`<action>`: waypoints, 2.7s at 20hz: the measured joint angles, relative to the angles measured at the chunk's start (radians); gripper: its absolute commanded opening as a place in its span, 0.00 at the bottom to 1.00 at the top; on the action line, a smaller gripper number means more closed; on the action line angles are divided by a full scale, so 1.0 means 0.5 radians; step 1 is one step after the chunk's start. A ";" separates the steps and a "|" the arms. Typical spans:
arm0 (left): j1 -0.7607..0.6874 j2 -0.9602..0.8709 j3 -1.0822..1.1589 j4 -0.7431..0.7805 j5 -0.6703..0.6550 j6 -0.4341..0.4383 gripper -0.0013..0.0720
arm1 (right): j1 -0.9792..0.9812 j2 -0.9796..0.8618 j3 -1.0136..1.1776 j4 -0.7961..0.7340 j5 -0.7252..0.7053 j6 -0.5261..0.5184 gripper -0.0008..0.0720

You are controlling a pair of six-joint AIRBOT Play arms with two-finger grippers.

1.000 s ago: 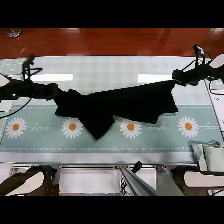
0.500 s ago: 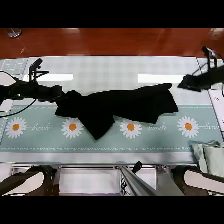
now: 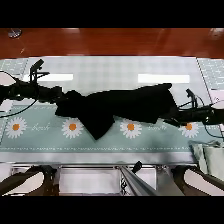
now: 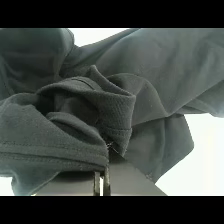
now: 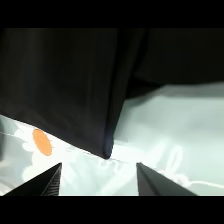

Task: Fold the shirts.

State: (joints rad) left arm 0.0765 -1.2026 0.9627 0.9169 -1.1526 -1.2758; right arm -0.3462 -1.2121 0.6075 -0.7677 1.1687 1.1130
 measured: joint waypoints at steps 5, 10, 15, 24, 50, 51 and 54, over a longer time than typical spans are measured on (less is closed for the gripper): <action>0.000 0.000 0.000 0.000 -0.012 0.000 0.05 | 0.114 0.009 -0.115 0.089 -0.140 -0.021 0.75; 0.000 0.000 0.000 0.000 -0.011 0.000 0.05 | 0.455 0.010 -0.137 0.118 -0.501 0.151 0.22; 0.002 0.031 0.047 0.003 0.009 -0.001 0.05 | 0.557 0.039 -0.017 0.140 -0.655 0.275 0.04; 0.075 0.550 1.099 -0.011 0.204 0.037 0.05 | 0.072 0.661 1.341 0.328 -0.199 0.259 0.04; 0.082 0.826 0.863 0.722 -0.761 -0.237 0.05 | 0.089 0.275 2.020 -0.798 1.081 0.743 0.04; 0.082 0.736 0.792 0.721 -0.664 -0.216 0.05 | 0.115 0.181 1.983 -0.824 1.010 0.739 0.04; 0.082 0.446 0.685 0.660 -0.299 -0.183 0.05 | 0.191 -0.108 1.934 -0.832 0.626 0.737 0.04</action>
State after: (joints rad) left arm 0.1177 -0.9798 1.3052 1.2469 -1.3022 -1.3674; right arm -0.2508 -1.2659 1.5745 -1.1839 1.4818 1.4815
